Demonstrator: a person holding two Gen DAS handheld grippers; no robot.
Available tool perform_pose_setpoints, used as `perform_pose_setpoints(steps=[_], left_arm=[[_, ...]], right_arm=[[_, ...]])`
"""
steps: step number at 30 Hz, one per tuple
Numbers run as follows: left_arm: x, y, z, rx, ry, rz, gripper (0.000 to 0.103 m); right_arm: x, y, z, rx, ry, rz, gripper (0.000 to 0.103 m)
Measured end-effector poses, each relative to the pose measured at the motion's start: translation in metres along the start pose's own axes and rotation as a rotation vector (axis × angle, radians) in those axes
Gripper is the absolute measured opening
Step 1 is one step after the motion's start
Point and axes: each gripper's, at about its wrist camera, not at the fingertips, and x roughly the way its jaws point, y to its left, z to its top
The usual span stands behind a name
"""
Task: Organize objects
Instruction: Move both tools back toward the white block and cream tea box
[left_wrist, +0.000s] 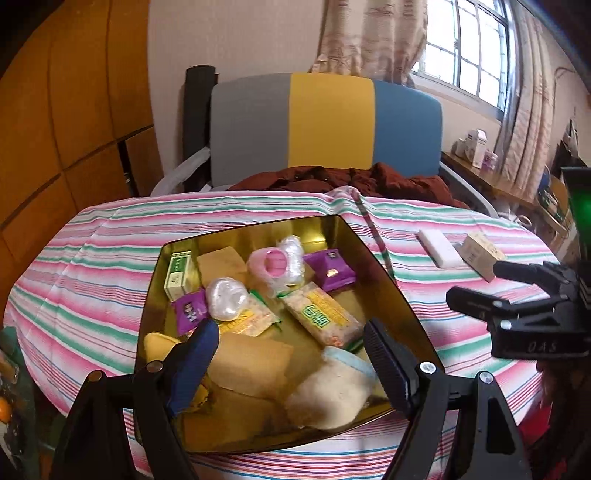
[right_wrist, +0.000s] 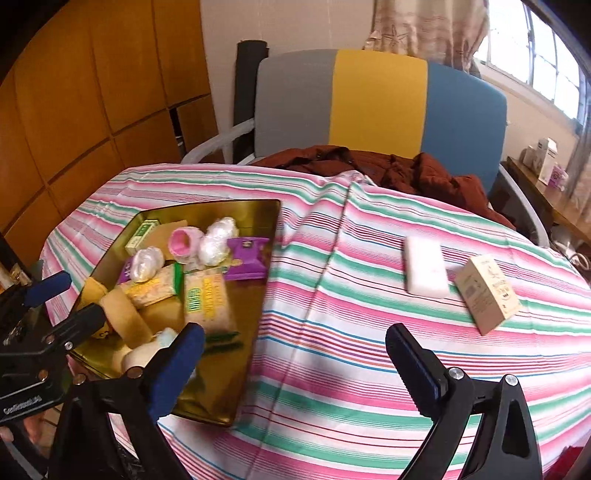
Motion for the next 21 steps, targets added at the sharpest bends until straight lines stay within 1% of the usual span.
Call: perform_pose_setpoints(steps=[7,13,21], left_arm=[[0.004,-0.017,0.002,0.048,0.009,-0.019,0.082],[0.007,-0.03,0.004,0.081,0.013,-0.032,0.082],[0.011,-0.045,0.006,0.111,0.018,-0.057,0.082]], right_arm=[[0.001,-0.029,-0.001,0.031,0.018,-0.054,0.1],[0.005,-0.06,-0.002,0.088,0.045,-0.107,0.1],[0.007,-0.094,-0.003,0.179,0.067,-0.131,0.1]])
